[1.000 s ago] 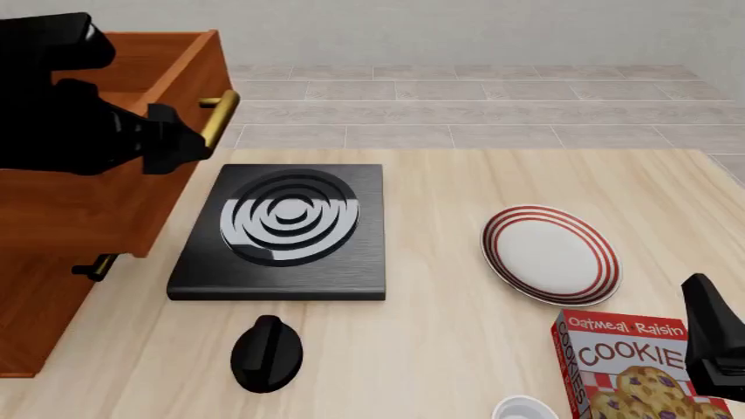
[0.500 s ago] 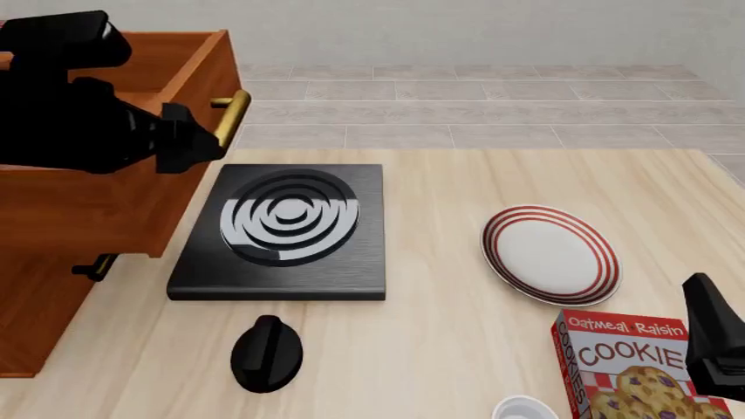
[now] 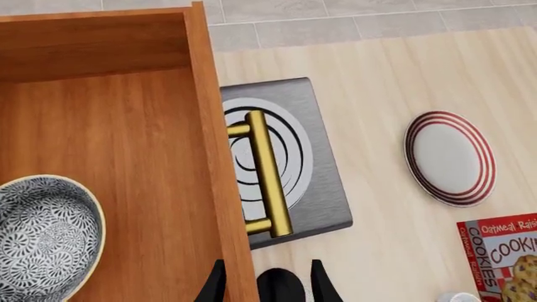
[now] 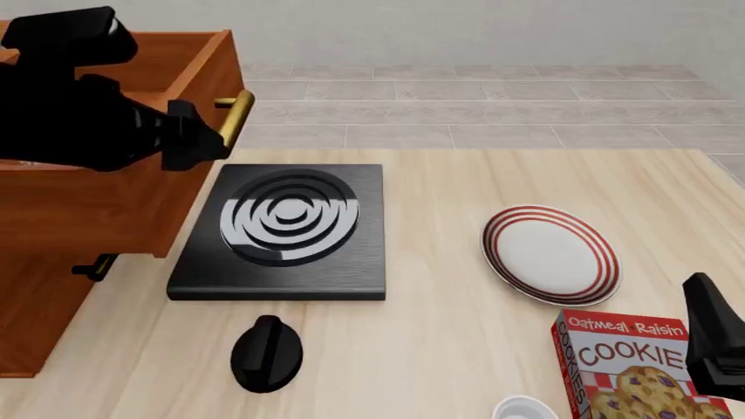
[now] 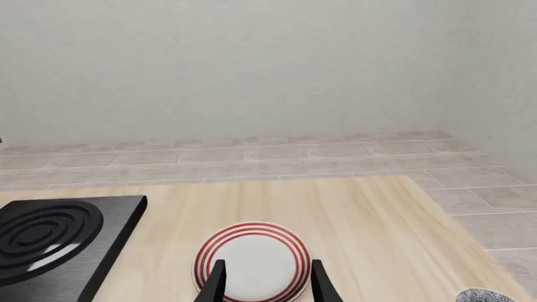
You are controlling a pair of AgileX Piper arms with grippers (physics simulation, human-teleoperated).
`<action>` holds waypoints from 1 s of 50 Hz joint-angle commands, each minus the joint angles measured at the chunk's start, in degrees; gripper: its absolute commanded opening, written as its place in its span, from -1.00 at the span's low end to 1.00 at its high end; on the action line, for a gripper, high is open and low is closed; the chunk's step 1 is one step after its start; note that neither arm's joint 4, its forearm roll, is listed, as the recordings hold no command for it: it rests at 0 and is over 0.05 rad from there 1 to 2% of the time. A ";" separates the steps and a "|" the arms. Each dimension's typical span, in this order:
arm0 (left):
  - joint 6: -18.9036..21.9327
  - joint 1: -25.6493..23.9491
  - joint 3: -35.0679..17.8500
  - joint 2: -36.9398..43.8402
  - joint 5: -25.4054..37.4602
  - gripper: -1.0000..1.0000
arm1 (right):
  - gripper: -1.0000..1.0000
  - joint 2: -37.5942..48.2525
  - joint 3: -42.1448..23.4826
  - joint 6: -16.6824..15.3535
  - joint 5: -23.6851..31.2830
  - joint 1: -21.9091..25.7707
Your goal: Pick the akita bowl in the top layer of the wooden cabinet and place it on the plate.
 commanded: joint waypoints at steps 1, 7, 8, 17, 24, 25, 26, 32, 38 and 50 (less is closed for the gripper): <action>1.58 -1.90 -2.44 0.02 -0.37 1.00 | 1.00 0.00 -0.04 -0.05 0.07 0.11; 2.47 -1.07 -3.60 0.07 0.06 1.00 | 1.00 0.00 -0.07 -0.08 0.12 0.14; 2.68 -0.79 -3.75 0.08 0.11 1.00 | 1.00 0.00 -0.07 -0.07 0.13 0.14; 3.71 0.35 -4.76 0.05 0.53 1.00 | 1.00 0.00 -0.05 -0.07 0.16 0.24; 4.50 0.98 -5.85 0.04 1.08 1.00 | 1.00 0.00 -0.08 -0.09 0.16 0.23; 4.63 1.16 -5.83 -0.05 1.14 1.00 | 1.00 0.00 -0.08 -0.07 0.16 0.23; 4.70 1.37 -5.81 -0.10 1.19 1.00 | 1.00 0.00 -0.08 -0.09 0.15 0.23; 5.53 2.32 -6.34 -0.26 1.73 1.00 | 1.00 0.00 -0.07 -0.10 0.14 0.26; 5.91 2.34 -7.75 -0.19 2.38 1.00 | 1.00 0.00 -0.08 -0.14 0.09 0.30; 7.68 3.06 -10.09 0.27 3.02 1.00 | 1.00 0.00 -0.05 -0.22 0.02 0.26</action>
